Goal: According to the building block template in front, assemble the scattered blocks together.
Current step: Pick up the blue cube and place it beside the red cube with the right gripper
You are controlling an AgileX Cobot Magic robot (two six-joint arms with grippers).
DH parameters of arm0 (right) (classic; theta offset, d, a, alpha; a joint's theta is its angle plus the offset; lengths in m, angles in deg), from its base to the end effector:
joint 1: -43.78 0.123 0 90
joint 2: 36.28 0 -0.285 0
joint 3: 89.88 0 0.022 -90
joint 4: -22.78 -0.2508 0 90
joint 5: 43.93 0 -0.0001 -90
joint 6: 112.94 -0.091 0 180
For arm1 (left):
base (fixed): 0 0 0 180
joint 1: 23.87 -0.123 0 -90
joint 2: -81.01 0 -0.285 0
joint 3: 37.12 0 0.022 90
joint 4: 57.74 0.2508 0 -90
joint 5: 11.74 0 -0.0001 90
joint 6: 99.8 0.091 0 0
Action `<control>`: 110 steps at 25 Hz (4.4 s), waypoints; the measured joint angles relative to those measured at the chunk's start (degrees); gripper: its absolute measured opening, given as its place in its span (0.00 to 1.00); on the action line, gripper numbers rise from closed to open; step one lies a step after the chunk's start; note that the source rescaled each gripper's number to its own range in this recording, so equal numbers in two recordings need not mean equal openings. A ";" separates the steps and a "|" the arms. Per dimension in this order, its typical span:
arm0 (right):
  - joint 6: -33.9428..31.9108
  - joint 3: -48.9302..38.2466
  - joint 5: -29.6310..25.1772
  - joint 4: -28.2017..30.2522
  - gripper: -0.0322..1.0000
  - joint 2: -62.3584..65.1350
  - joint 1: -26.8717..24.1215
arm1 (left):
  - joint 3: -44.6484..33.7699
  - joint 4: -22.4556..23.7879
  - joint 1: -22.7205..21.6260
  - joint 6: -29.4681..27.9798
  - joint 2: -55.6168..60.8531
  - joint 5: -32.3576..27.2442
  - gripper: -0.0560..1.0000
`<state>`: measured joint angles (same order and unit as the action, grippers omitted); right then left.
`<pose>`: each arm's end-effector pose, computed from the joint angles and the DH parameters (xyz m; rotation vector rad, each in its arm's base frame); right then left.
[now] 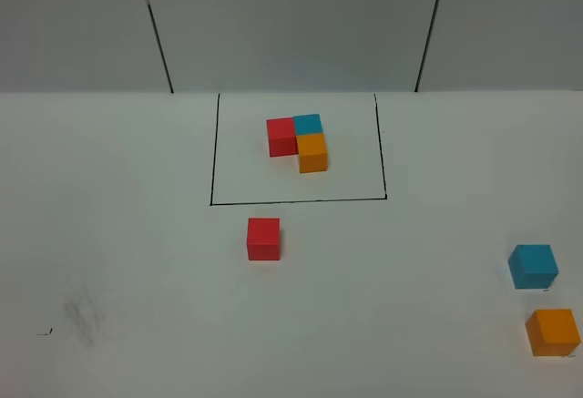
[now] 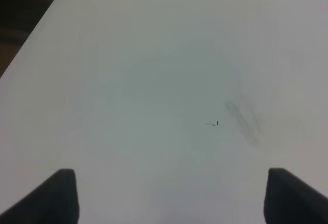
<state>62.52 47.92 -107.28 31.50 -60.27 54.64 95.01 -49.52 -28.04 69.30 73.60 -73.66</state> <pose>0.0317 -0.0065 0.3031 -0.1287 2.2454 -0.0458 -0.0094 0.0108 0.2797 -0.2772 2.0196 0.0980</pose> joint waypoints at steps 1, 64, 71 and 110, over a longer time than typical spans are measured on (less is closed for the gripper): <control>-0.02 1.16 -0.83 0.00 0.99 -2.19 0.00 | 0.00 0.00 0.00 0.00 0.00 0.00 0.75; 0.04 31.72 14.24 -8.31 0.84 -88.41 -6.73 | 0.00 0.00 0.00 0.00 0.00 0.02 0.75; 0.04 31.72 17.24 -8.31 0.83 -91.39 -6.73 | 0.00 0.00 0.00 0.00 0.00 0.02 0.75; 0.05 31.72 20.66 -9.70 0.35 -98.69 -6.73 | 0.00 0.00 0.00 0.00 0.00 0.02 0.75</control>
<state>62.57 79.64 -86.63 21.79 -158.96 47.91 95.01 -49.52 -28.04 69.30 73.60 -73.64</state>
